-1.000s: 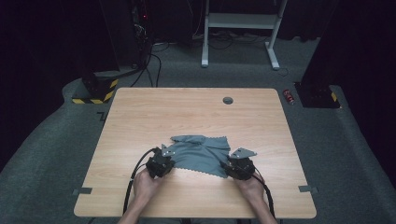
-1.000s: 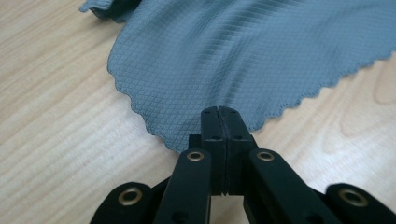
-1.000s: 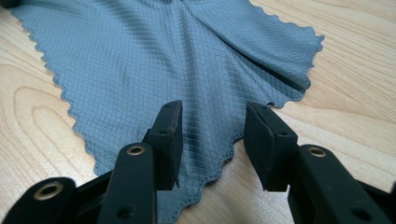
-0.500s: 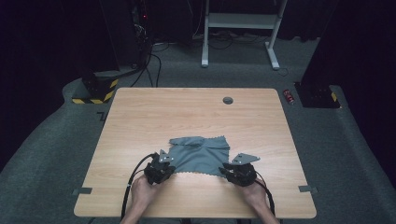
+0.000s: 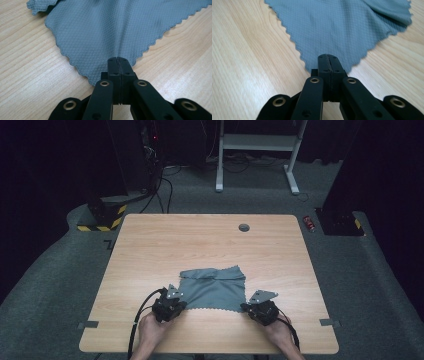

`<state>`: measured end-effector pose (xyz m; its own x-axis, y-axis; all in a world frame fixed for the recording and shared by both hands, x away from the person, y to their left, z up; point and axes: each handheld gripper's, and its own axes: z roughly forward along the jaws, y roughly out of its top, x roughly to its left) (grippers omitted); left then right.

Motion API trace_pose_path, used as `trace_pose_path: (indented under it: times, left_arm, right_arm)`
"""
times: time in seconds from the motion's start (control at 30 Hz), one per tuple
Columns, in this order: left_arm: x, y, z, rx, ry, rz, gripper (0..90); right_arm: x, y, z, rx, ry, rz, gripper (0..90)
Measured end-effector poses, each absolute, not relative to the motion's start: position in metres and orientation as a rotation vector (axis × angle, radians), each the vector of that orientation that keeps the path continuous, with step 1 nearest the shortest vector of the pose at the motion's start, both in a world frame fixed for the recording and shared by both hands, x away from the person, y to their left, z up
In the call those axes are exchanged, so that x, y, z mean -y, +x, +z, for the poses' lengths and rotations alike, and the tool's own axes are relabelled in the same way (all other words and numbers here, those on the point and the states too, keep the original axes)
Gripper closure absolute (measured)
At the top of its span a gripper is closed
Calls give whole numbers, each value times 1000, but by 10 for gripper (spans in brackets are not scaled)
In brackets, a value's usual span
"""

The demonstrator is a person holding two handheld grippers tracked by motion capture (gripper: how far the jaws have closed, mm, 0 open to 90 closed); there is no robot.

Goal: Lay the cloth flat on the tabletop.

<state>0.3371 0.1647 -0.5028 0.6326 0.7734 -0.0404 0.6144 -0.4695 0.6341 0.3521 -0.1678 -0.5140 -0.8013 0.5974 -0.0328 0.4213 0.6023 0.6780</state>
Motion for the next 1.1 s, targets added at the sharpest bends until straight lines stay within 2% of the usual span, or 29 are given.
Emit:
trace_pose_path:
  times: [0.17,0.3,0.43,0.5,0.57,0.67,0.93,0.97,1.0,1.03,1.1]
  left_arm:
    - [-165,332,-500,-1063,2240,344,893]
    - [-166,334,-501,-1060,2240,359,881]
    - [-167,336,-505,-1069,2236,364,892]
    - [-168,335,-505,-1075,2232,361,896]
    - [-170,333,-506,-1079,2232,358,899]
    - [-172,332,-508,-1084,2235,348,900]
    - [-169,326,-508,-1056,2242,305,900]
    - [-168,325,-508,-1050,2250,299,900]
    - [-168,326,-507,-1049,2246,299,893]
    - [-169,327,-507,-1044,2247,304,854]
    - [-171,333,-504,-1053,2208,293,790]
  right_arm:
    - [178,347,-513,-2578,844,981,897]
    - [179,346,-511,-2532,862,1052,778]
    - [168,351,-512,-2531,873,1074,736]
    - [162,353,-515,-2553,861,1043,755]
    - [160,353,-517,-2561,831,1027,838]
    - [162,352,-515,-2588,802,1013,887]
    - [170,343,-512,-2635,732,979,889]
    - [171,343,-513,-2639,737,985,879]
    - [172,344,-513,-2654,739,1010,796]
    - [173,345,-513,-2658,753,1021,738]
    - [173,348,-513,-2640,765,1017,697]
